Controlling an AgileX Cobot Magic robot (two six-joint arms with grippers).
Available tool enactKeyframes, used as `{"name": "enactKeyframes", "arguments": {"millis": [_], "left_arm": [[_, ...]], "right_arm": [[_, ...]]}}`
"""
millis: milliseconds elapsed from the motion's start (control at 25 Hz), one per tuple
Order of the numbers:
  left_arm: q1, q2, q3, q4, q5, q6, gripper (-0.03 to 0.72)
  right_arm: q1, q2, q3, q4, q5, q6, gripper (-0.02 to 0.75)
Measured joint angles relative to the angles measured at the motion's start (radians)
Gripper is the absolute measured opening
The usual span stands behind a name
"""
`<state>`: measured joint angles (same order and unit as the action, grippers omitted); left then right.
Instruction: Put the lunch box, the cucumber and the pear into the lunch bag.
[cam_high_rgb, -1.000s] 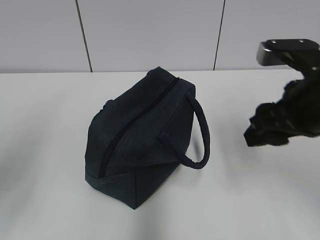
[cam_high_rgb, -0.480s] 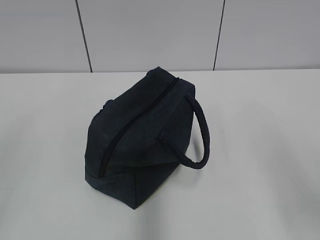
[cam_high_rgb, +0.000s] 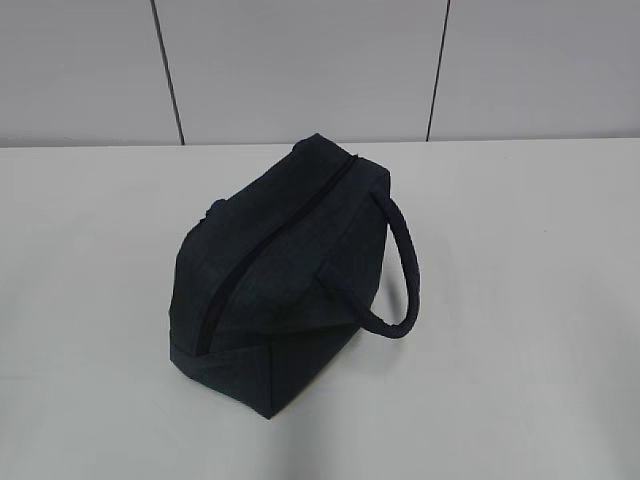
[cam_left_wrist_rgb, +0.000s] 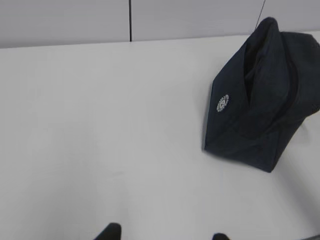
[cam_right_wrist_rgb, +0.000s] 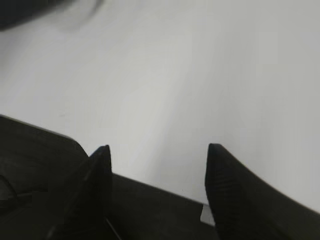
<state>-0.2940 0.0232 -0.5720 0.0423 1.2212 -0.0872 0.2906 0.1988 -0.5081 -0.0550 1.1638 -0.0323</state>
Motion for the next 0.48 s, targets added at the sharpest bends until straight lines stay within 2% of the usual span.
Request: {"name": "enactKeyframes", "arguments": {"millis": [240, 480], "left_arm": [[0.000, -0.036, 0.026, 0.000, -0.072, 0.009, 0.331], [0.000, -0.036, 0.042, -0.004, -0.100, 0.014, 0.330]], "right_arm": [[0.000, -0.206, 0.013, 0.002, -0.008, 0.000, 0.463], [0.000, -0.215, 0.013, 0.004, -0.011, 0.002, 0.462]]}}
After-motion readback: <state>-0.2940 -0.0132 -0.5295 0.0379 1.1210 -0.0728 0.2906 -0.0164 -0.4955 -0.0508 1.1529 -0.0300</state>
